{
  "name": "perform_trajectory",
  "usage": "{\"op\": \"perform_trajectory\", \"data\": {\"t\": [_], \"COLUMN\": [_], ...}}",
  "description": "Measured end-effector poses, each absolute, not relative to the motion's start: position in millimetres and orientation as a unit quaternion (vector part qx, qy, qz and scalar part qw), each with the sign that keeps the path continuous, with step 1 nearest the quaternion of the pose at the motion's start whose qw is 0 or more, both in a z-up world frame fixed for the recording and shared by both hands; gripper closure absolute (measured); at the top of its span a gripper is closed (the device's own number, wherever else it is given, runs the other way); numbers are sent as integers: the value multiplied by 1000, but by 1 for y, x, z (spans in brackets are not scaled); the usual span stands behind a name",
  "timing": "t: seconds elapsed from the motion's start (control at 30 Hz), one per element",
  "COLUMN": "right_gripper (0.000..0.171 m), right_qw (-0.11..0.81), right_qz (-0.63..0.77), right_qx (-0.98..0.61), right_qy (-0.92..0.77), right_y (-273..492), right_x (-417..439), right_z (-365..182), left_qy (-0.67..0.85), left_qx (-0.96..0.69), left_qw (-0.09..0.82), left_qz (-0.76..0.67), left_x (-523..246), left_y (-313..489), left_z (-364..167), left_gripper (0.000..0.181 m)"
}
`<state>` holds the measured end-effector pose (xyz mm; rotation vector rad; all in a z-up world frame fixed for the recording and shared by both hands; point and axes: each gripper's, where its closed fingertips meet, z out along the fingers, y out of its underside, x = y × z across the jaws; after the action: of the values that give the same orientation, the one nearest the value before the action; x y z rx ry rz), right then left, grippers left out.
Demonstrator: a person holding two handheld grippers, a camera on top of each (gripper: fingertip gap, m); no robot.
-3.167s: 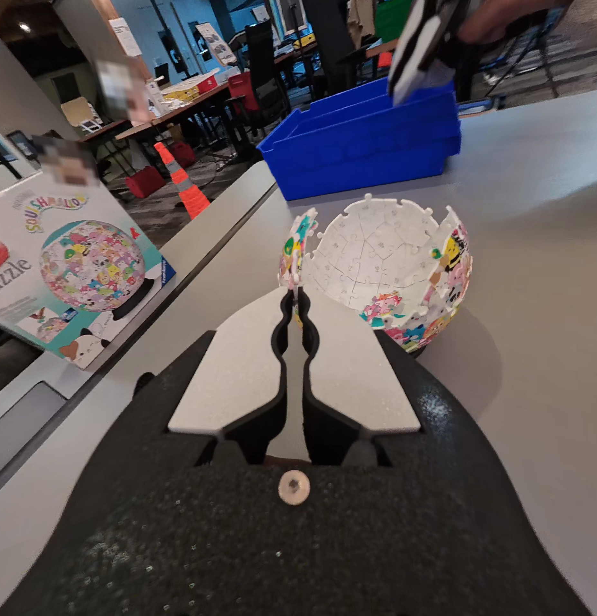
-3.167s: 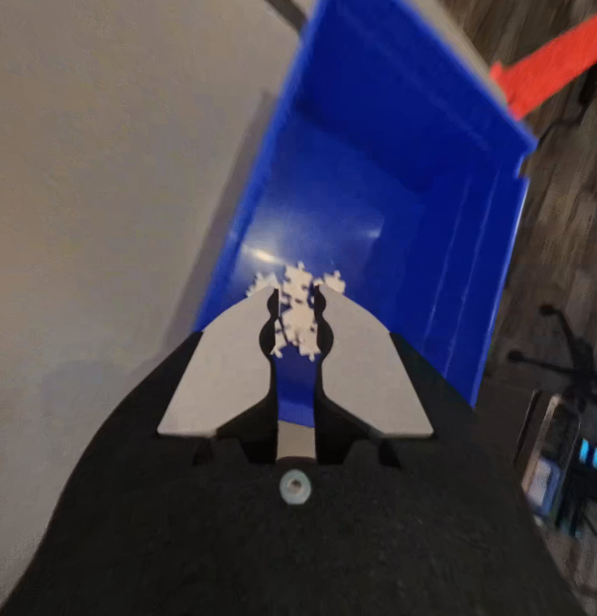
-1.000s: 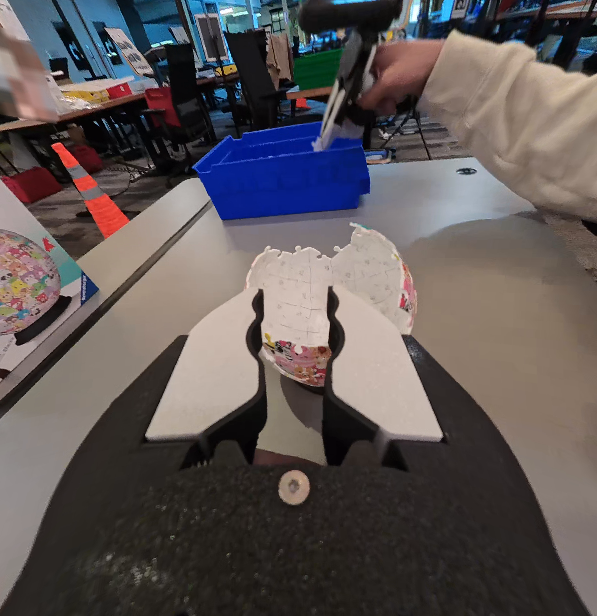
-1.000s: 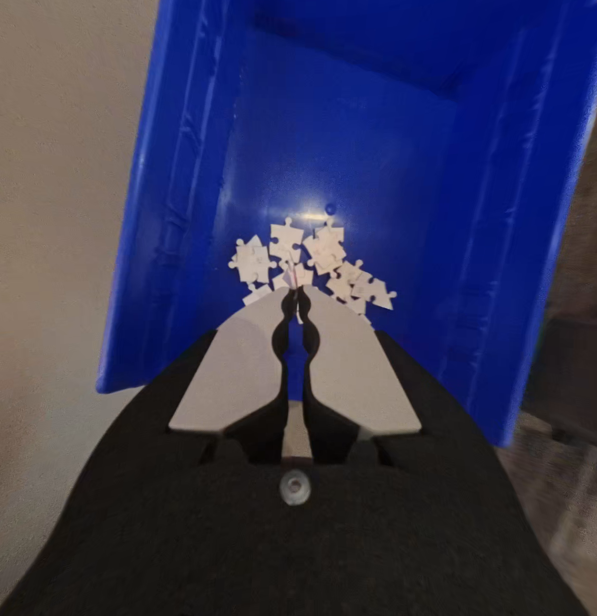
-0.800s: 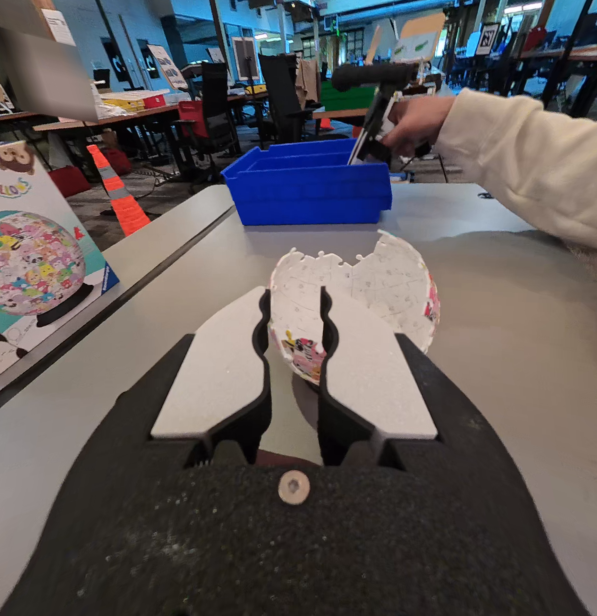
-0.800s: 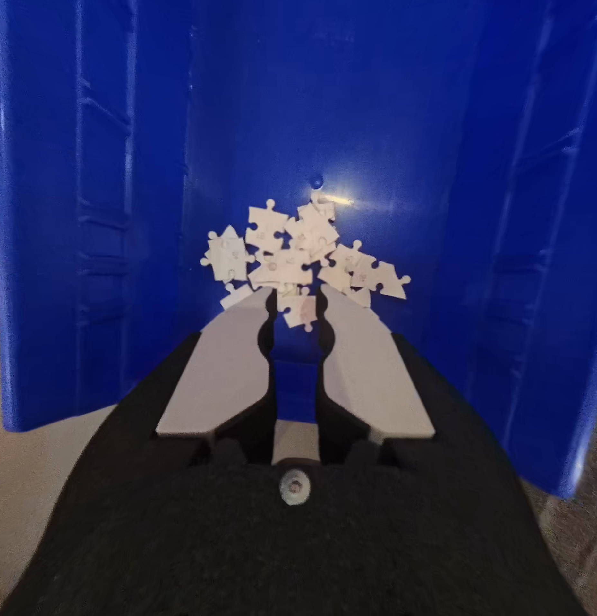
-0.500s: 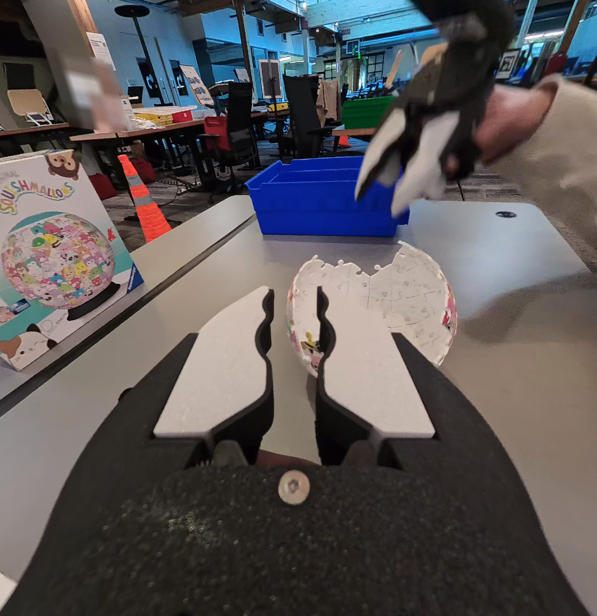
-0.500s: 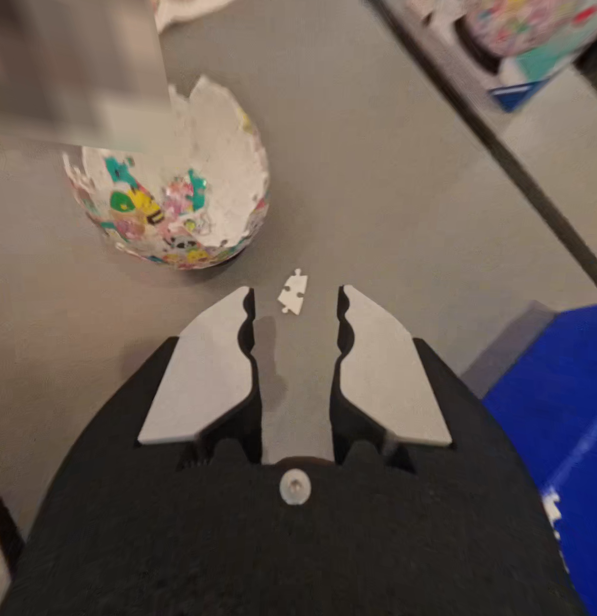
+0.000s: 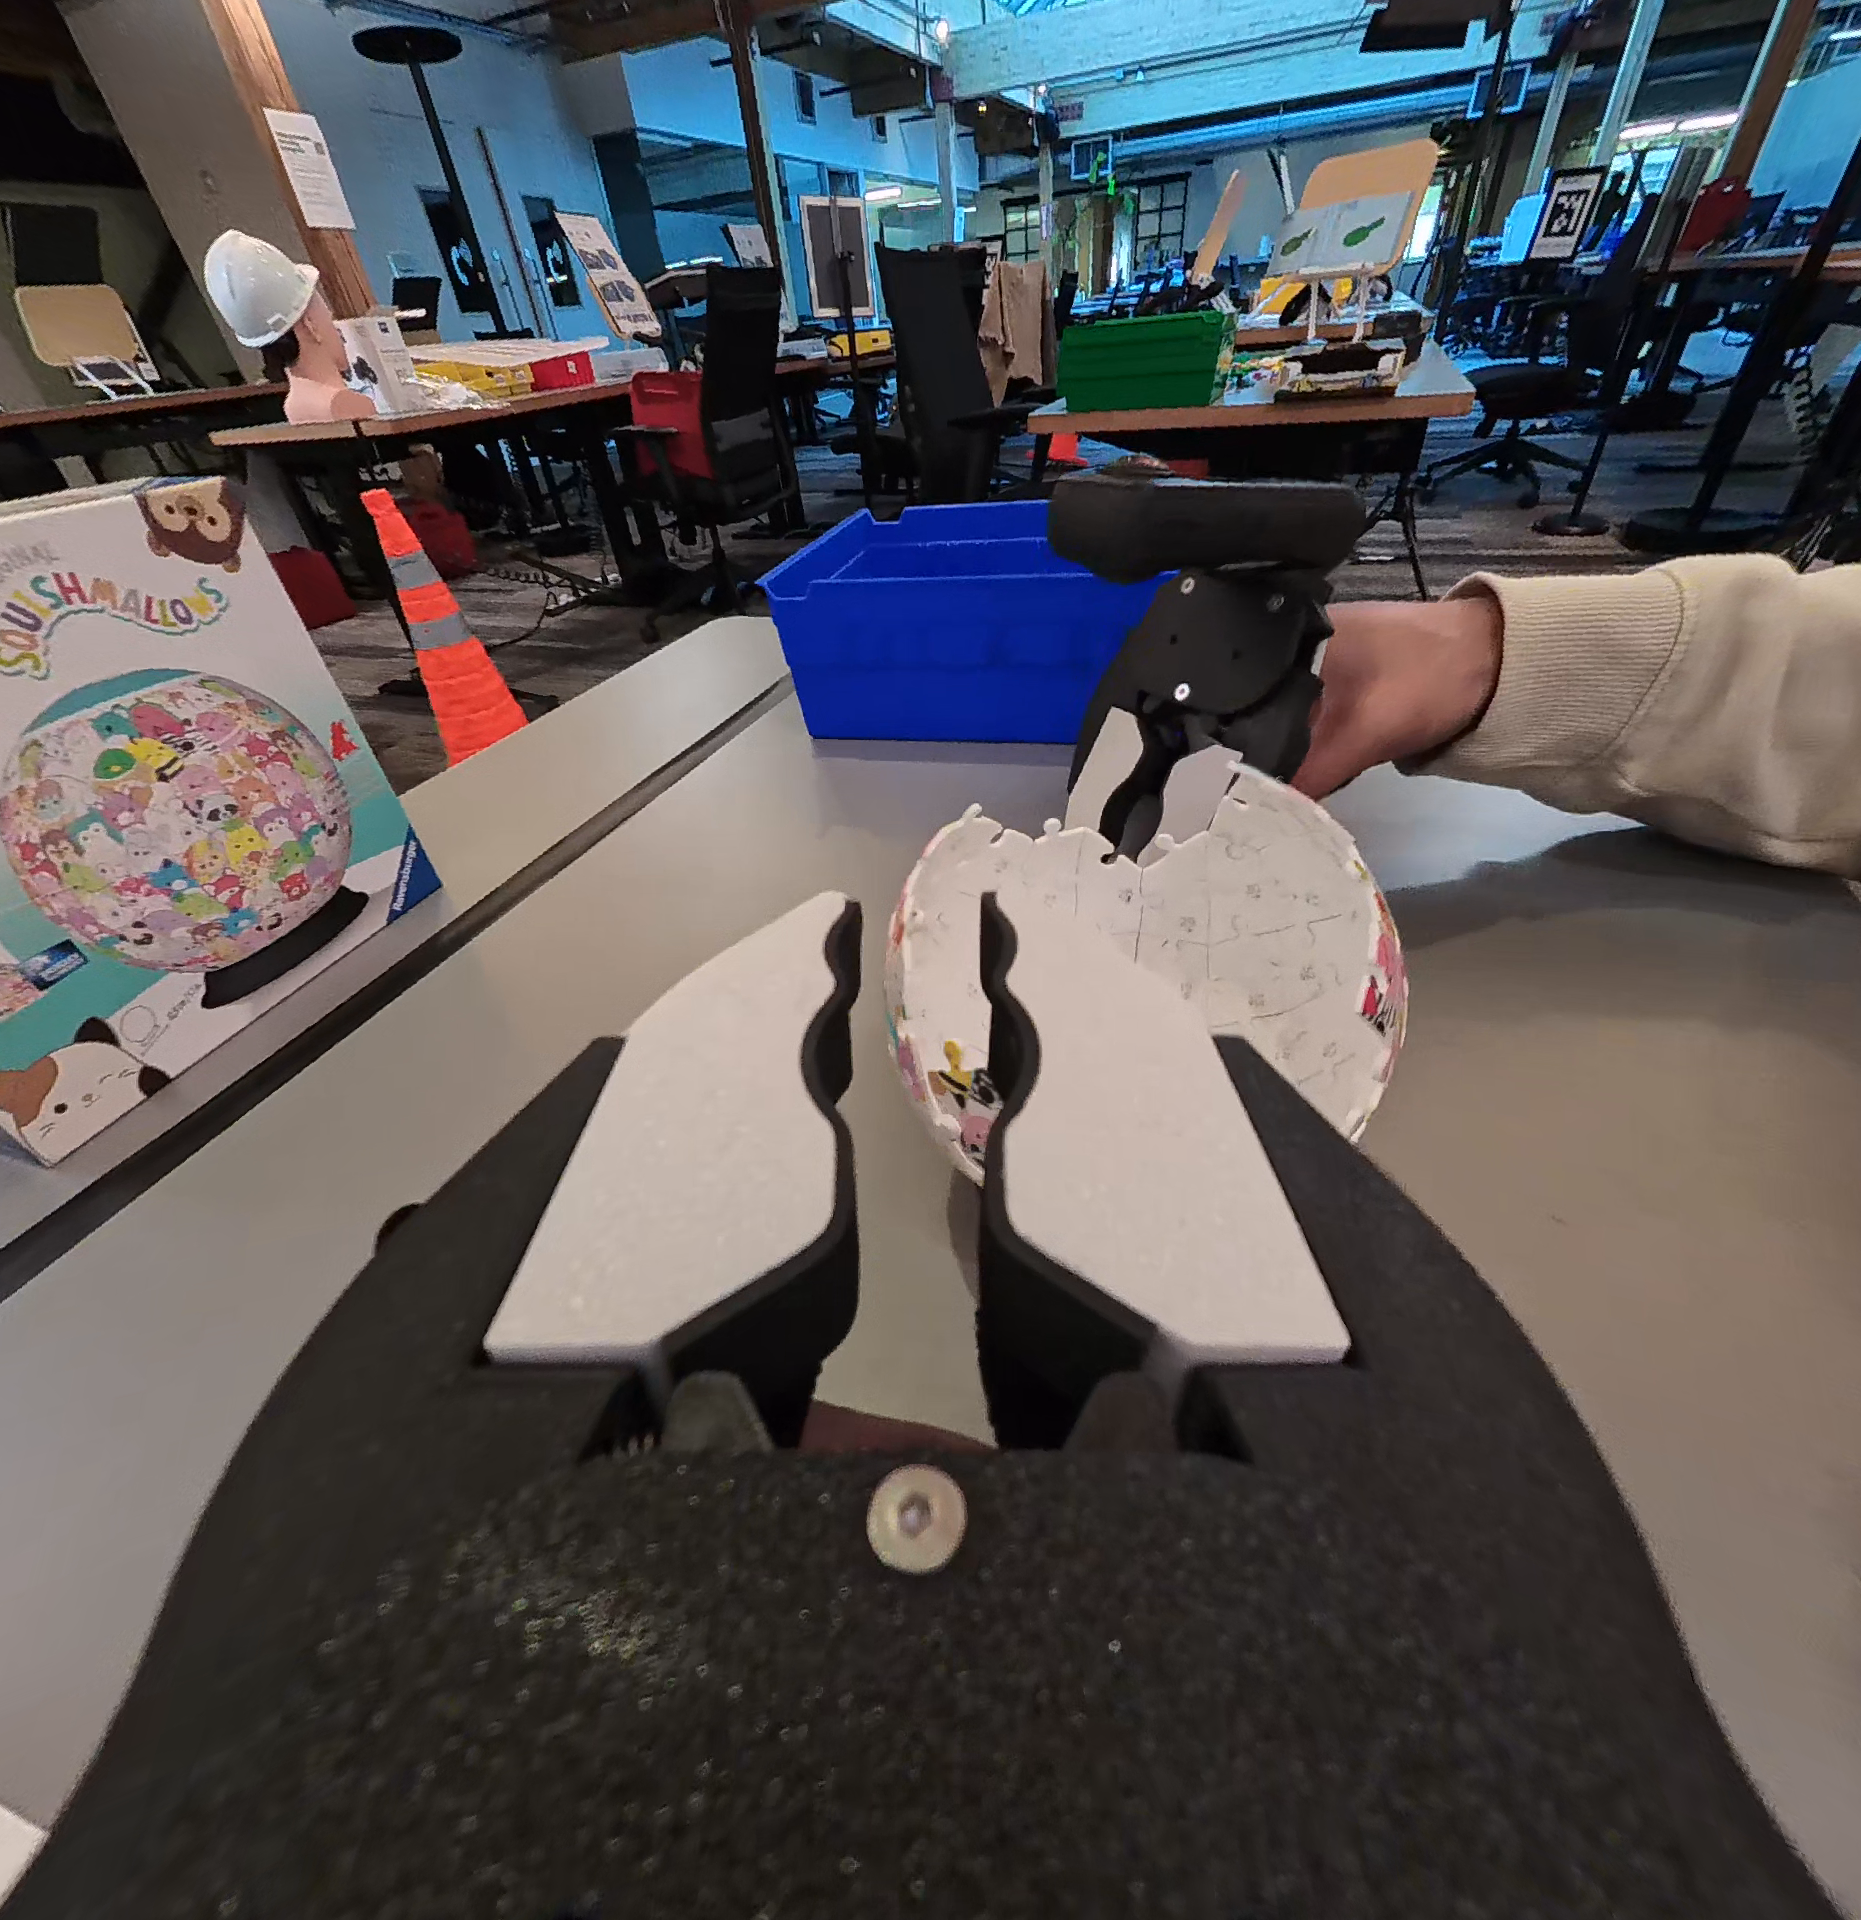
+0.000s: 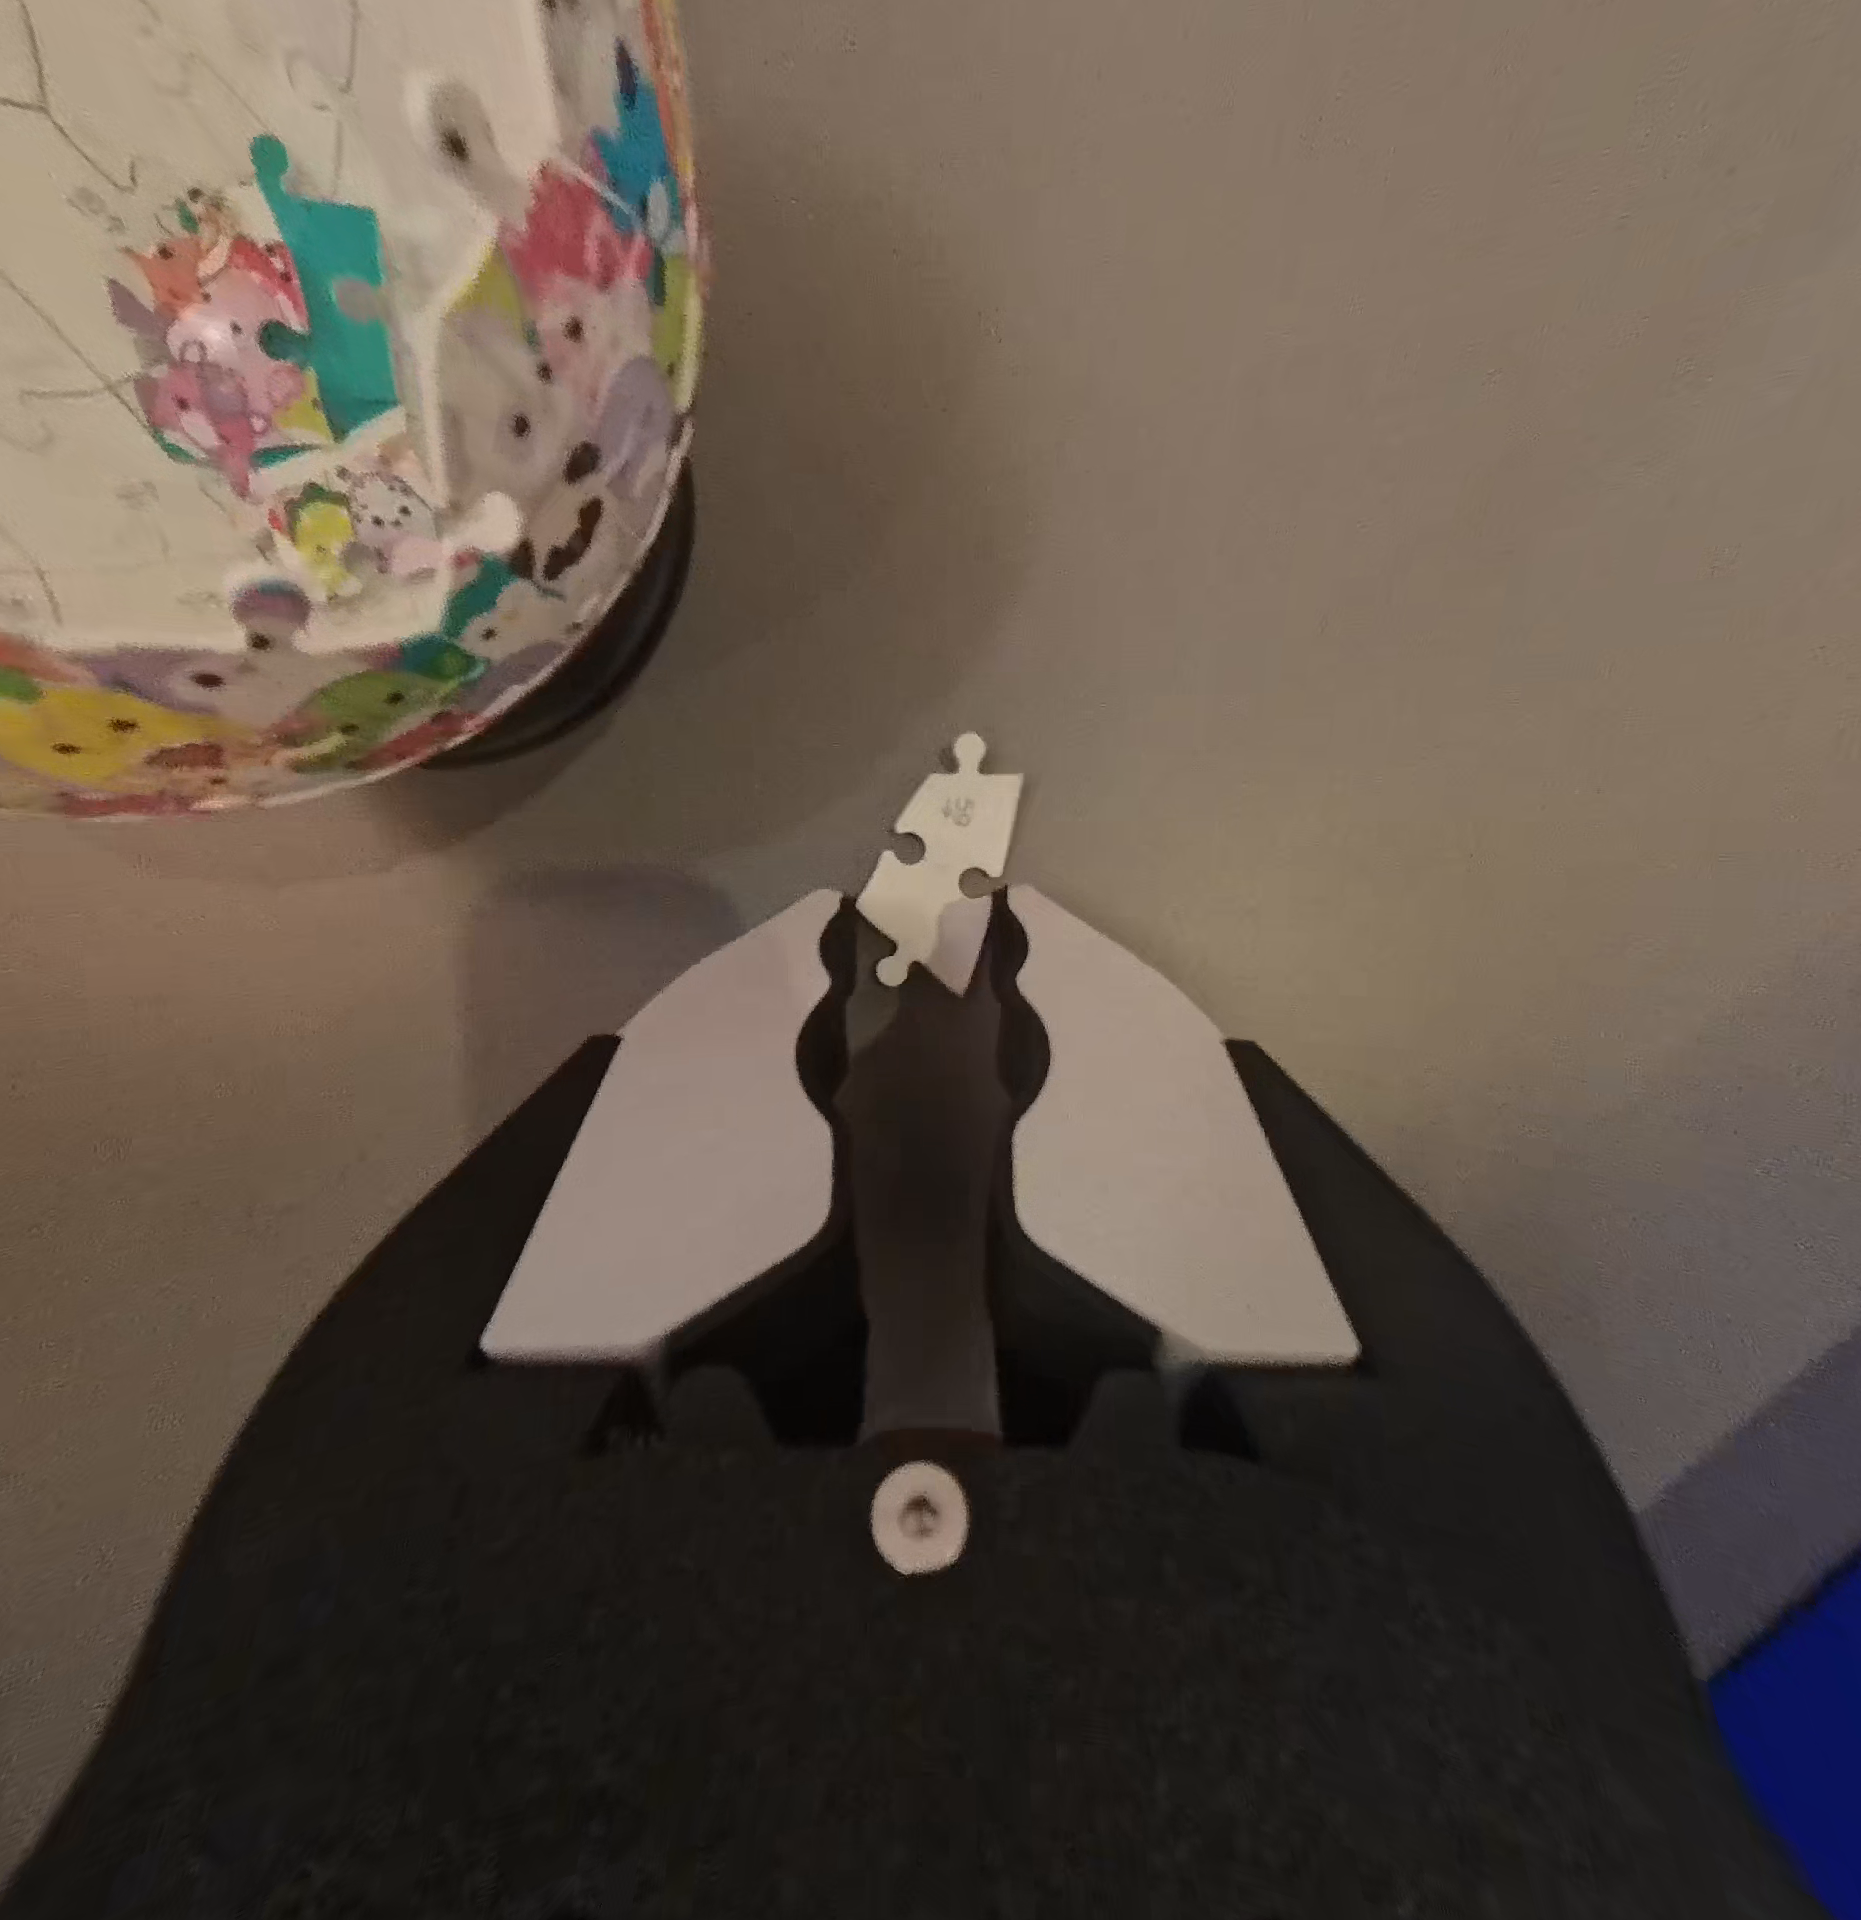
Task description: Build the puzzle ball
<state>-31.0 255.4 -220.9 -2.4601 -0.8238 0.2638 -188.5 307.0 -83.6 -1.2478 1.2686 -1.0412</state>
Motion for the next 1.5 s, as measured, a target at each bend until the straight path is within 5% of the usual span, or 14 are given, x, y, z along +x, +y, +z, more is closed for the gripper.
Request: {"op": "perform_trajectory", "data": {"t": [0.17, 0.3, 0.5, 0.57, 0.63, 0.73, 0.87, 1.1, 1.17, 1.5], "right_gripper": [147, 147, 145, 131, 131, 148, 132, 158, 169, 170], "right_qw": [325, 393, 282, 276, 308, 387, 339, 229, 246, 474], "right_qz": [30, -68, -68, -87, -94, 91, 278, 353, 363, 426], "right_qx": [-900, -903, -955, -953, -938, -871, -763, -742, -717, -690], "right_qy": [-289, -159, -66, -85, -130, -290, -475, -522, -542, -343], "right_y": [259, 238, 218, 221, 230, 244, 224, 221, 211, 221], "right_x": [8, 131, 251, 250, 220, 71, -97, -142, -144, -137], "right_z": [-153, -71, -144, -144, -117, -75, -83, -109, -103, -86], "left_qy": [534, 541, 497, 532, 581, 628, 657, 667, 654, 603], "left_qx": [-521, -569, -663, -633, -605, -591, -607, -624, -637, -650], "left_qw": [511, 463, 402, 396, 392, 380, 305, 234, 235, 240], "left_qz": [-428, -412, -389, -399, -378, -334, -328, -332, -333, -396], "left_x": [-193, -207, -196, -186, -176, -160, -148, -148, -150, -155], "left_y": [303, 311, 289, 257, 230, 215, 211, 208, 212, 220], "left_z": [-78, -76, -90, -90, -94, -99, -114, -128, -130, -123], "left_gripper": [160, 158, 148, 146, 146, 147, 159, 174, 177, 179]}}
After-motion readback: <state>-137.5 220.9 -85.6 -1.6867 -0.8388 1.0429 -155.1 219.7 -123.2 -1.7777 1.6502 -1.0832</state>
